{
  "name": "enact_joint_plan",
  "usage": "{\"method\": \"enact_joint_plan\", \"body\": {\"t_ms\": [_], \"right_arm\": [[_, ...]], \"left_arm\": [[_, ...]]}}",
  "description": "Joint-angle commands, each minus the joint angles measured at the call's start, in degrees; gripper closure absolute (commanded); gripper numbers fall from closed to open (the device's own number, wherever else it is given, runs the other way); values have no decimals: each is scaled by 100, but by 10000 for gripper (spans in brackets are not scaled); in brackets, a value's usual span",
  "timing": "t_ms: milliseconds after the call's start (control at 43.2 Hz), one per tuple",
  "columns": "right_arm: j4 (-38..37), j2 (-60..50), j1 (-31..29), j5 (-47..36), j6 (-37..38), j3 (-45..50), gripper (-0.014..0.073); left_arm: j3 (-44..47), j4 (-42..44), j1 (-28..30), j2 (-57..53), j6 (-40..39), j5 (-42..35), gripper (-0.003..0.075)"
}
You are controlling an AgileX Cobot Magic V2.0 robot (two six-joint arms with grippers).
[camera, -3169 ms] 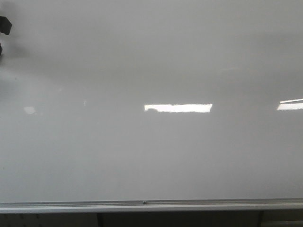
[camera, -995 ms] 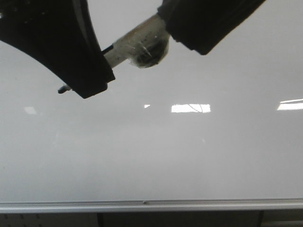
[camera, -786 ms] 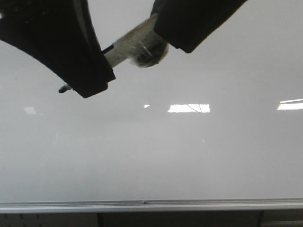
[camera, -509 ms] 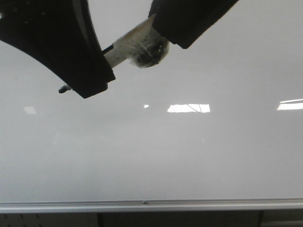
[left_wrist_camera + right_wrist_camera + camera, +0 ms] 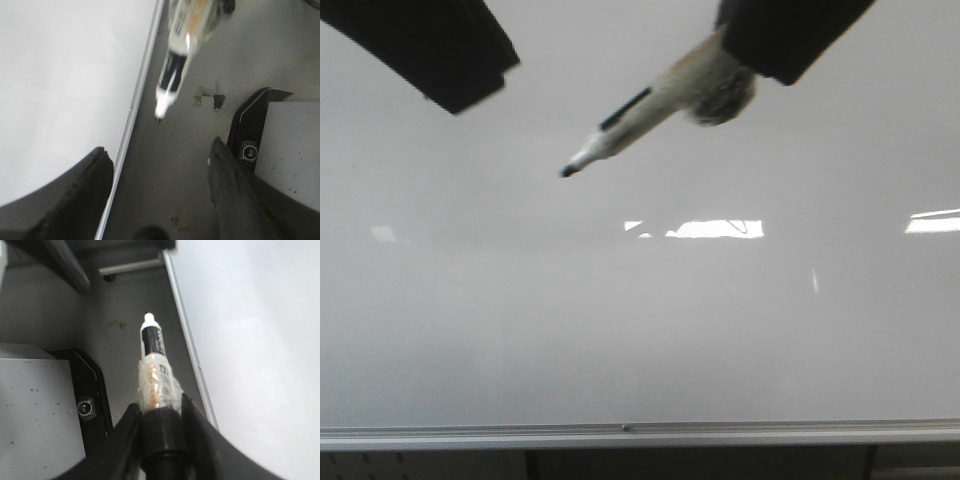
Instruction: Write number 2 on whiteboard
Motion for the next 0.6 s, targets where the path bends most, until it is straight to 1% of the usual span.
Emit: {"method": "enact_joint_plan", "body": {"t_ms": [0, 69, 162, 208, 301, 416, 486, 578], "right_arm": [[-600, -277, -319, 118, 786, -304, 595], [-811, -421, -655, 133, 1212, -301, 595], [-812, -673, -1172, 39, 1521, -149, 595], [-806, -859, -1438, -161, 1658, 21, 595], [-785, -1316, -1917, -927, 1836, 601, 595], [-401, -1874, -2429, -2196, 1919, 1553, 595], [-27, -2066, -2568, -3029, 1919, 2067, 595], [347, -2124, -2520, -4011, 1919, 2592, 595]], "left_arm": [[-98, -167, 422, -457, -346, -170, 300], [23, -248, 775, -698, -514, -206, 300], [230, -275, 1133, -1040, -642, -219, 300], [337, -275, 1289, -1191, -688, -264, 300], [551, -275, 1490, -1433, -688, -420, 300], [716, -275, 1564, -1528, -688, -671, 300], [749, -275, 1564, -1515, -688, -711, 300], [765, -275, 1564, -1489, -688, -740, 300]]}}
